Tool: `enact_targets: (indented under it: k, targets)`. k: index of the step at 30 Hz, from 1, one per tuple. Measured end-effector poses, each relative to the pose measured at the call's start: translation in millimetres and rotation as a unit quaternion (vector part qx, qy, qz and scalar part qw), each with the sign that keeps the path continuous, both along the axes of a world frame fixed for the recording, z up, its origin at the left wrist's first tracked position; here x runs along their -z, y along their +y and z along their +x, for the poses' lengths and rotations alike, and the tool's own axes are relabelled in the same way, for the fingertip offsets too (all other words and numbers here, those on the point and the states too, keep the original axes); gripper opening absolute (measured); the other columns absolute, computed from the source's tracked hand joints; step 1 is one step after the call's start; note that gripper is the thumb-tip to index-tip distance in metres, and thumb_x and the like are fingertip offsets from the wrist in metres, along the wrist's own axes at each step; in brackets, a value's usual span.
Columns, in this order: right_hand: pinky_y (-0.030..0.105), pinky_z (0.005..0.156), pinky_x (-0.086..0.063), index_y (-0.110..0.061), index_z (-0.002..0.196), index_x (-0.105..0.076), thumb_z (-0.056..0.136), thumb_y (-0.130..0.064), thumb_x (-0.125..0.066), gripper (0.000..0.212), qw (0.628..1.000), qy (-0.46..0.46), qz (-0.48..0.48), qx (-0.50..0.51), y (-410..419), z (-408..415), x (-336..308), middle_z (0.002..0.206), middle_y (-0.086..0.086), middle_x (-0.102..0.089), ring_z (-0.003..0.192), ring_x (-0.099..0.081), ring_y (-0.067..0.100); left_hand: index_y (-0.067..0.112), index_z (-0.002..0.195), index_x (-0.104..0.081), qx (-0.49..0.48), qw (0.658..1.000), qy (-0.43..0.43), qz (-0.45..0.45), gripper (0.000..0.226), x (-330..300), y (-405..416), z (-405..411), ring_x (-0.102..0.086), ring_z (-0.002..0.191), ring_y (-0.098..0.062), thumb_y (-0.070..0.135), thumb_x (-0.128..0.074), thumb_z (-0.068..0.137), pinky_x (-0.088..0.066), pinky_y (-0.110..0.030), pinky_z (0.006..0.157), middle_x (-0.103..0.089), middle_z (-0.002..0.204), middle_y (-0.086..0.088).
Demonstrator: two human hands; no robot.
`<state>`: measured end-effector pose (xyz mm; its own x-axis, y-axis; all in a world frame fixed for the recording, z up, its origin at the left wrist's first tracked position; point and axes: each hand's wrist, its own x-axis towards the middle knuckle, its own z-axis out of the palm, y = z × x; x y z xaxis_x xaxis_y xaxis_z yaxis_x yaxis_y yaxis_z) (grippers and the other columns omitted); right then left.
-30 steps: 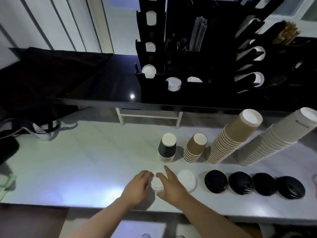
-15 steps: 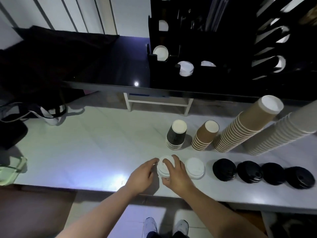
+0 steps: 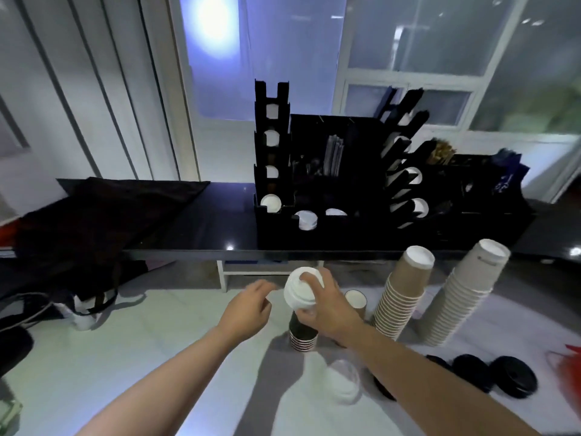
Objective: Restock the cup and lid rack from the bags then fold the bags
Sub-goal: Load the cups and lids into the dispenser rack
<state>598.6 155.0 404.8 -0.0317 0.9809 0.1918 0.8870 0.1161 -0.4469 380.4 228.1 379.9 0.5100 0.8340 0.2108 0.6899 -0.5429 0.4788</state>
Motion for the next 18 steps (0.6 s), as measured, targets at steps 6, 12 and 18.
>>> enact_targets:
  k: [6, 12, 18]
  targets:
    - [0.046, 0.099, -0.050, -0.025, 0.139, -0.036, 0.080, -0.032, -0.075, 0.071, 0.996, 0.044, 0.056, 0.049, 65, 39, -77, 0.146, 0.007, -0.022, 0.122, -0.043, 0.034, 0.026, 0.131, -0.058, 0.007, 0.996, -0.021, 0.085, 0.040, -58, 45, 44, -0.052, 0.117, -0.013, 0.017, -0.055, 0.092, -0.046, -0.027, 0.093, -0.056, 0.132, 0.010]
    - [0.030, 0.074, -0.052, -0.040, 0.132, -0.034, 0.074, -0.034, -0.077, 0.072, 0.993, 0.063, 0.060, 0.078, 137, 85, -109, 0.139, -0.005, -0.018, 0.106, -0.048, 0.031, 0.016, 0.134, -0.059, -0.008, 0.982, 0.000, 0.190, 0.049, -93, 82, 77, -0.047, 0.130, -0.025, 0.012, -0.061, 0.086, -0.048, -0.044, 0.103, -0.053, 0.142, -0.001]
    - [0.032, 0.076, -0.054, -0.045, 0.134, -0.032, 0.076, -0.038, -0.073, 0.072, 0.998, 0.015, 0.004, 0.059, 196, 102, -110, 0.141, -0.004, -0.018, 0.106, -0.049, 0.028, 0.016, 0.159, -0.025, -0.047, 0.978, 0.087, 0.186, 0.074, -101, 114, 97, -0.010, 0.155, -0.019, 0.019, -0.050, 0.090, -0.026, -0.041, 0.122, -0.012, 0.169, 0.002]
